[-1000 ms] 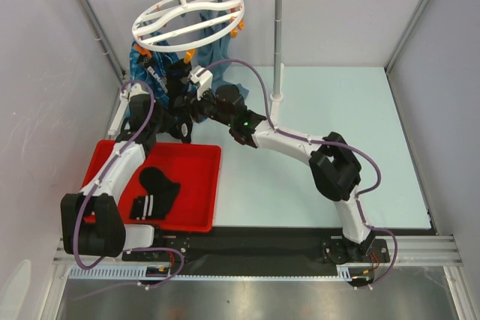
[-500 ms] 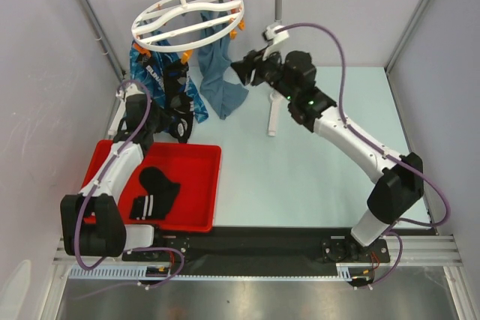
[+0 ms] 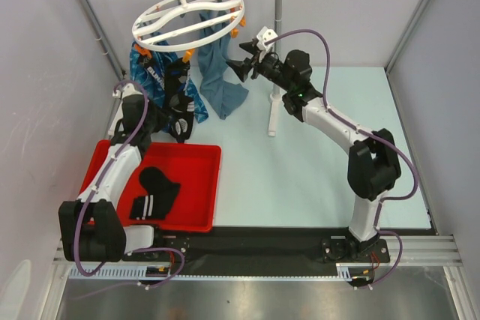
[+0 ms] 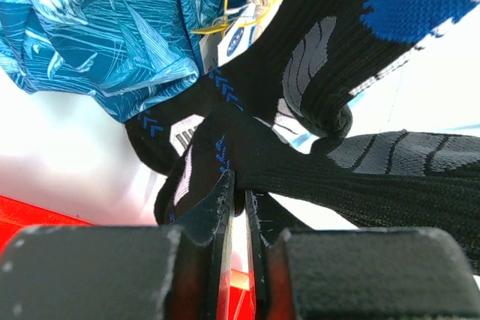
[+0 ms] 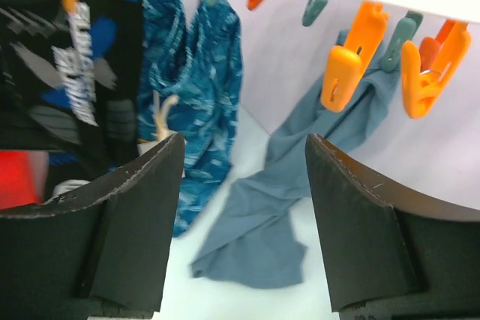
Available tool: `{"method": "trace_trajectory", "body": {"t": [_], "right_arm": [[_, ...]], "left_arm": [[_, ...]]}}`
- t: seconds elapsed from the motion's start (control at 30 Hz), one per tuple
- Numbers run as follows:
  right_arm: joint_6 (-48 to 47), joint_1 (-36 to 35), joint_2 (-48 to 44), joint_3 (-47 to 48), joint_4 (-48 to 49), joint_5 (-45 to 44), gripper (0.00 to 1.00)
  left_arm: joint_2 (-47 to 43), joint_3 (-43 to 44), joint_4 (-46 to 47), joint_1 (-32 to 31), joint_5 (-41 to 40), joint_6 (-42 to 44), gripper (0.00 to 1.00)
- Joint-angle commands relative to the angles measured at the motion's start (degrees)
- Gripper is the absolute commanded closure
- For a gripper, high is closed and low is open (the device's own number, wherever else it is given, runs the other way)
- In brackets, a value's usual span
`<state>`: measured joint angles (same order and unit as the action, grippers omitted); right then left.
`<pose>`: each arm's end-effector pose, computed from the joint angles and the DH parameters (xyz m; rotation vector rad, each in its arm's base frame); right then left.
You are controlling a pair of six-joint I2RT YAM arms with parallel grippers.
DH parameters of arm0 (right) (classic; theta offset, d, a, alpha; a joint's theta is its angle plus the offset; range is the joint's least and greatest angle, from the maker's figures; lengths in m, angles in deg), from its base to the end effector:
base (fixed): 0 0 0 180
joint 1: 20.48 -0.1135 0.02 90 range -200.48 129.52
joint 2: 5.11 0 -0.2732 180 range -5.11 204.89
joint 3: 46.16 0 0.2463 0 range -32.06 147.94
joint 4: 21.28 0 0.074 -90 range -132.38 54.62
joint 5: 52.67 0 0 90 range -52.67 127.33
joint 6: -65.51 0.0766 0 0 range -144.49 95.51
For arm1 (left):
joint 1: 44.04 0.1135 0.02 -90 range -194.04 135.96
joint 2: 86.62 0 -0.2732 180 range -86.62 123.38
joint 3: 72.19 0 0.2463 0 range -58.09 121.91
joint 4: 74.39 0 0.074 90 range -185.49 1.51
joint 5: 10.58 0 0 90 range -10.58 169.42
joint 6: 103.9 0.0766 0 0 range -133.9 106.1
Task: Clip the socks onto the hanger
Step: Rotate the hanger at the clothesline.
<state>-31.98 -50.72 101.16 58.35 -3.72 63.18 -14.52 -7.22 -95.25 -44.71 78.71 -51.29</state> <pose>0.3981 0.2707 0.4071 -0.7887 1.0958 0.6276 0.3134 -0.0027 0.2722 -0.6635 1.9746 -0.3960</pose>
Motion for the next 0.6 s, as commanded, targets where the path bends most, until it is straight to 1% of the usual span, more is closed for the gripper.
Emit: {"method": "trace_trajectory", "body": {"t": [0.0,0.1,0.23,0.27,0.4,0.57], "right_arm": [[-6.66,0.71,1.91,0.38,10.08,0.61,0.3],[-8.33,0.71,3.32,0.38,13.16,-0.96,0.31],[-8.33,0.71,5.77,1.08,17.2,-2.82,0.33],[-8.16,0.71,6.3,2.13,17.29,-2.56,0.33],[-7.64,0.71,8.5,4.77,17.29,-0.8,0.33],[-7.19,0.53,10.7,7.06,18.61,-3.51,0.34]], "left_arm": [[-1.61,-0.69,1.31,0.49,2.11,1.26,0.86],[-1.52,-0.95,1.58,0.49,2.21,1.18,0.86],[-1.43,-1.3,1.84,0.49,2.64,1.26,0.86],[-1.61,-1.3,1.84,1.97,2.56,1.44,0.86],[-2.22,-1.57,1.75,2.25,2.9,1.53,0.86],[-2.31,-1.57,1.84,2.43,3.34,1.61,0.86]]}}
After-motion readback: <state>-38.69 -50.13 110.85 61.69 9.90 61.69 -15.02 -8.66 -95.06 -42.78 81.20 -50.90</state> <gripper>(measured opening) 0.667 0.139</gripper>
